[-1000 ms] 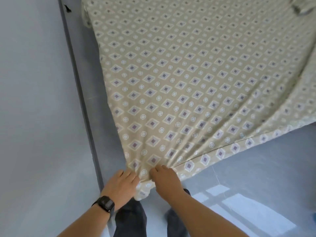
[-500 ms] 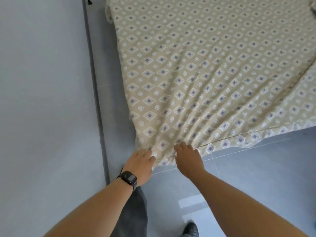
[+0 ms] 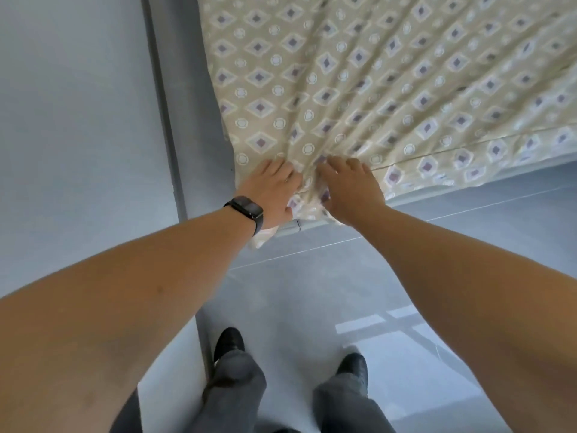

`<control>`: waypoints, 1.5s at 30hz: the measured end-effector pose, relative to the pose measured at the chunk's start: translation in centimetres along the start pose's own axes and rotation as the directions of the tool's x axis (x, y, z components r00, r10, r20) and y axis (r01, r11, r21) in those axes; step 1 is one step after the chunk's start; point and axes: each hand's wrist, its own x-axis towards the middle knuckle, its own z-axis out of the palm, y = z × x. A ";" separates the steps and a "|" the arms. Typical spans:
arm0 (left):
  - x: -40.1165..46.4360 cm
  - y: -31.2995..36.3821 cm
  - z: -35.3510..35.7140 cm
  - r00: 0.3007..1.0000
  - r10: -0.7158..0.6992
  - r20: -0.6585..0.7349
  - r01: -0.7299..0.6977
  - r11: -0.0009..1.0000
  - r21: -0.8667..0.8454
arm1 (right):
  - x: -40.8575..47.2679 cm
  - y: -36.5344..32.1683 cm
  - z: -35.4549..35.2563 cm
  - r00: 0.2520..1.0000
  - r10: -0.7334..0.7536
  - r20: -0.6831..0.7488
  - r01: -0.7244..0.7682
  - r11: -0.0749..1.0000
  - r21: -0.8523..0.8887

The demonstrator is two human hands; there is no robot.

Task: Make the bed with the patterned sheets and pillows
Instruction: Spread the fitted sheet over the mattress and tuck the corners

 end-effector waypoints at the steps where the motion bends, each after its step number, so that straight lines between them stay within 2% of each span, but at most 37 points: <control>1: 0.3 -0.1 1.2 0.999 -0.006 -0.047 0.006 1.000 0.003 | 0.2 0.0 1.0 0.998 0.001 -0.061 -0.001 1.000 -0.003; 4: 1.3 -0.4 4.6 0.985 -0.058 -0.164 0.044 0.995 -0.088 | 0.8 -0.1 3.9 0.967 0.006 -0.256 -0.001 1.000 0.021; 9: 2.1 -0.7 7.5 0.889 -0.067 -0.454 0.007 0.991 -0.133 | 1.9 0.5 7.3 0.826 -0.035 -0.563 0.036 0.999 -0.008; 12: 1.8 -0.9 8.1 0.852 -0.065 -0.519 0.000 0.992 -0.125 | 1.9 0.9 8.7 0.761 -0.088 -0.643 0.085 0.996 -0.036; 18: 1.8 -1.0 8.5 0.859 -0.069 -0.507 0.008 0.992 -0.122 | 1.7 1.1 9.7 0.709 -0.079 -0.701 0.067 0.997 -0.044; 20: 1.7 -1.0 8.6 0.849 -0.084 -0.522 0.003 0.988 -0.154 | 1.4 0.8 9.4 0.713 -0.054 -0.699 0.053 0.998 -0.023; 27: 0.4 0.4 9.1 0.822 -0.174 -0.542 0.034 0.966 -0.258 | -0.5 -1.6 9.5 0.804 0.105 -0.586 -0.034 0.991 0.131; 31: -1.0 1.2 9.4 0.814 -0.189 -0.550 0.035 0.960 -0.279 | -2.5 -3.4 9.4 0.795 0.204 -0.571 -0.052 0.961 0.272; 35: -2.2 3.0 10.0 0.796 -0.280 -0.538 0.119 0.942 -0.314 | -5.2 -5.0 9.1 0.867 0.301 -0.398 -0.073 0.866 0.495; 39: -3.3 4.5 9.5 0.738 -0.384 -0.555 0.185 0.906 -0.381 | -7.7 -6.1 8.4 0.921 0.270 -0.279 -0.068 0.820 0.569; 41: -3.2 4.5 8.9 0.712 -0.402 -0.576 0.184 0.898 -0.399 | -8.2 -6.0 8.5 0.930 0.275 -0.243 -0.026 0.710 0.704; 42: -3.2 4.5 8.5 0.722 -0.390 -0.571 0.182 0.904 -0.387 | -8.5 -5.8 9.0 0.928 0.296 -0.227 -0.010 0.628 0.778; 45: -3.8 4.1 7.9 0.765 -0.354 -0.539 0.167 0.916 -0.365 | -8.7 -6.1 10.3 0.913 0.405 -0.045 -0.084 0.295 0.952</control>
